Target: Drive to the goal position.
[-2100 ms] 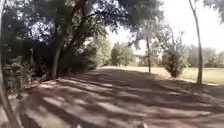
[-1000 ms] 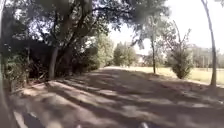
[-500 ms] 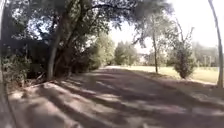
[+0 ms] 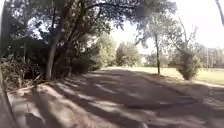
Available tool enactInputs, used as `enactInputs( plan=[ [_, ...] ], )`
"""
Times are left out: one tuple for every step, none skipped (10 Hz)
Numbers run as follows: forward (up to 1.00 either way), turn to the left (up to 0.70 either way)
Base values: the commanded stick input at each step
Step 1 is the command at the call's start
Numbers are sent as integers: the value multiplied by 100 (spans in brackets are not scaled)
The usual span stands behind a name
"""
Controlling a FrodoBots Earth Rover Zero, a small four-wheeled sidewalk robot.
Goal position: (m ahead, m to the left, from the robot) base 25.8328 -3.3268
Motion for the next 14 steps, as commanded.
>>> enactInputs(
  plan=[
    [70,0],
    [70,0],
    [70,0],
    [70,0],
    [70,0],
    [70,0],
    [70,0],
    [70,0],
    [70,0],
    [70,0],
    [70,0],
    [70,0],
    [70,0],
    [70,0]
  ],
)
